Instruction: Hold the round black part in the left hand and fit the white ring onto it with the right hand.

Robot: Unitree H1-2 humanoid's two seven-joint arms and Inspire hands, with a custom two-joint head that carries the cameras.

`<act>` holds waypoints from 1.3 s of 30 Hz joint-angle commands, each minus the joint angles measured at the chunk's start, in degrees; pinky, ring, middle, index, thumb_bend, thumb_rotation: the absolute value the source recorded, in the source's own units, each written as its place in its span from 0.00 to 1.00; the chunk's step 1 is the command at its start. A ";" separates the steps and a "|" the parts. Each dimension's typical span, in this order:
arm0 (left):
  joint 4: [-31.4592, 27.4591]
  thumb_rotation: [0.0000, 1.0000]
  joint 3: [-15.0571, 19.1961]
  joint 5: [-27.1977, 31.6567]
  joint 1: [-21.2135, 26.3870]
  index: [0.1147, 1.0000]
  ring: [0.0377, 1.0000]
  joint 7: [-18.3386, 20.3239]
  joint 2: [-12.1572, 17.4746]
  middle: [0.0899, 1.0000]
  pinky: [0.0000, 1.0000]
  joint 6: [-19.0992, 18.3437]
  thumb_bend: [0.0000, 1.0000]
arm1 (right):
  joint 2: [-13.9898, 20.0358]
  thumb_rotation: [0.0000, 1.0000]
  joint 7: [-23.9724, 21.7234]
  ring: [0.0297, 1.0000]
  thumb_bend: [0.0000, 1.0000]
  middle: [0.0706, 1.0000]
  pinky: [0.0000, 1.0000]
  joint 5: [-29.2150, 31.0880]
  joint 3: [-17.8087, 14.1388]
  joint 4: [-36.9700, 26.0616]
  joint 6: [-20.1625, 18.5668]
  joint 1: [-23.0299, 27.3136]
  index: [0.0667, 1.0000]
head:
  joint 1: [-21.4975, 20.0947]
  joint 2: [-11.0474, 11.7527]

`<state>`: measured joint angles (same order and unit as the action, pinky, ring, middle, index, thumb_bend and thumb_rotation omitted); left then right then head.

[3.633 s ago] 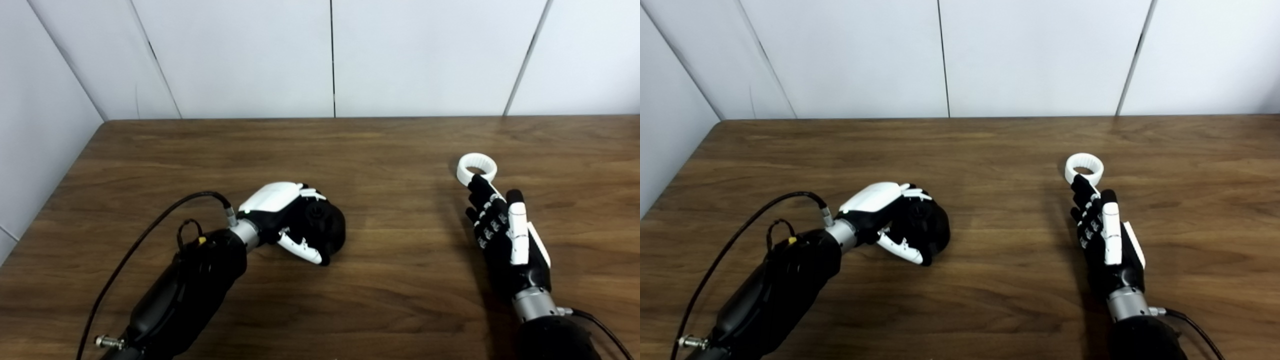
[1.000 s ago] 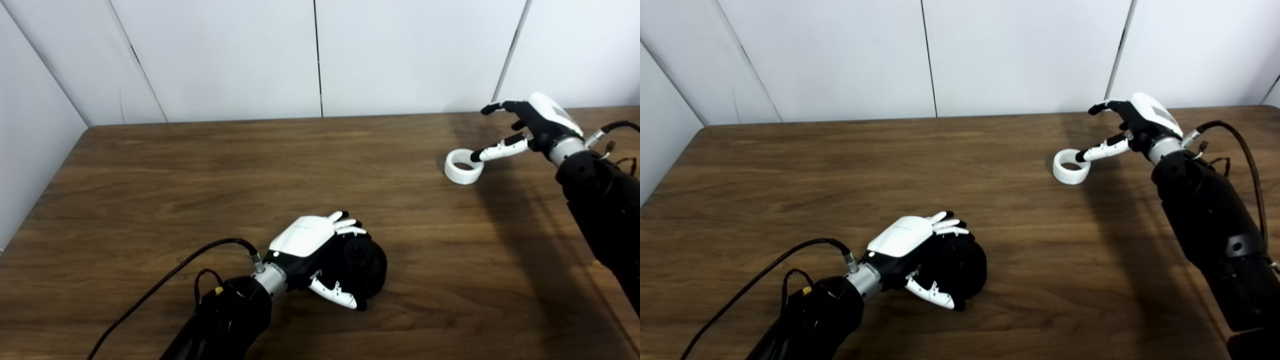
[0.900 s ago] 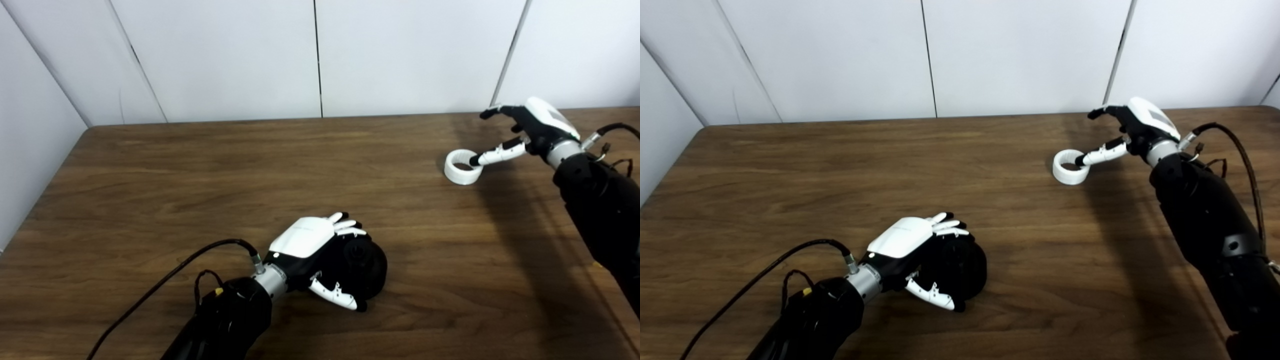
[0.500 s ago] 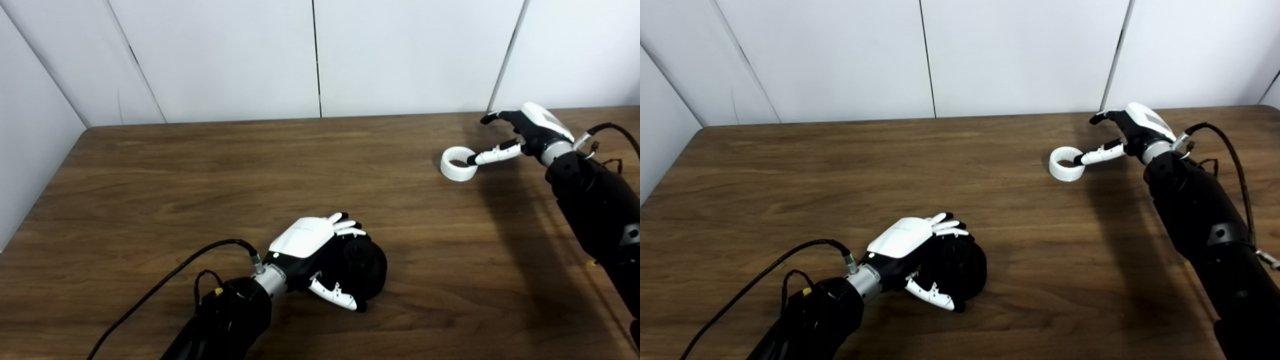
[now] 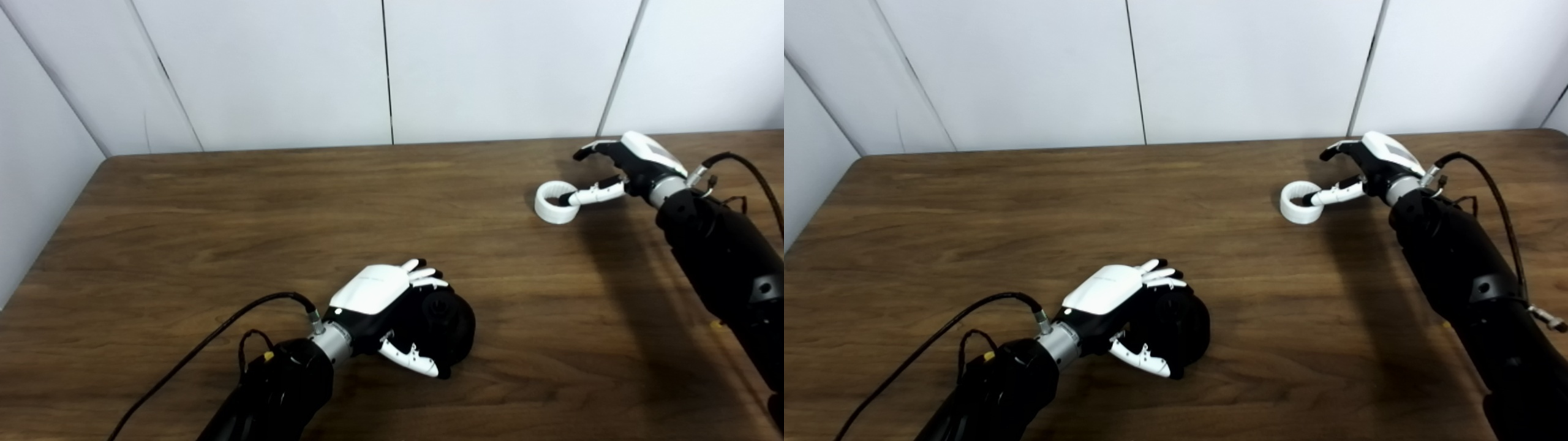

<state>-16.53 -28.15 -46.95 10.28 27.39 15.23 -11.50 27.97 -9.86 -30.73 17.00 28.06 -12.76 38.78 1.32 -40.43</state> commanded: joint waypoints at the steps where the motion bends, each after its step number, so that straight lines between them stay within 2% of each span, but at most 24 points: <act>1: 1.75 0.45 -0.54 0.39 0.04 0.80 1.00 2.12 0.19 0.94 0.93 -0.60 0.98 | 0.28 0.37 -0.84 0.95 0.88 0.91 0.86 -0.66 -0.01 -1.99 -0.89 1.63 0.77 | 0.09 0.22; 5: 2.31 0.45 -0.56 0.30 0.12 0.79 1.00 1.79 0.24 0.94 0.93 -0.29 0.98 | 0.36 0.37 -0.84 0.94 0.88 0.90 0.84 -0.38 -0.55 -2.33 -1.12 1.71 0.77 | 0.01 0.38; 10: 2.88 0.45 -0.54 0.37 0.17 0.80 1.00 1.73 0.27 0.94 0.94 -0.09 0.98 | 0.05 0.35 -1.04 0.91 0.88 0.88 0.78 2.75 -3.29 -3.59 -0.79 1.28 0.76 | -0.06 0.59; 20: 4.13 0.43 -0.38 0.24 0.34 0.80 1.00 1.36 0.07 0.93 0.94 0.35 0.97 | 0.06 0.39 -1.63 0.88 0.88 0.86 0.78 5.28 -5.98 -4.52 -0.80 1.32 0.75 | -0.10 0.77; 31: 4.97 0.43 -0.31 0.27 0.37 0.80 1.00 1.07 0.19 0.93 0.94 0.59 0.98 | -0.04 0.41 -2.04 0.88 0.87 0.86 0.82 6.96 -6.94 -4.69 -1.37 1.47 0.74 | -0.01 0.86; 39: 5.33 0.42 -0.05 0.68 0.73 0.79 1.00 1.20 -0.01 0.93 0.93 0.43 0.98 | 0.77 0.41 -4.86 0.88 0.86 0.87 0.81 6.26 -5.64 -8.66 -2.63 -0.20 0.75 | -0.25 0.65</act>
<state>-14.13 -27.86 -46.77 11.20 26.81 14.80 -10.08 27.18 -14.57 -23.97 11.45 21.80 -15.24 36.92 1.05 -39.73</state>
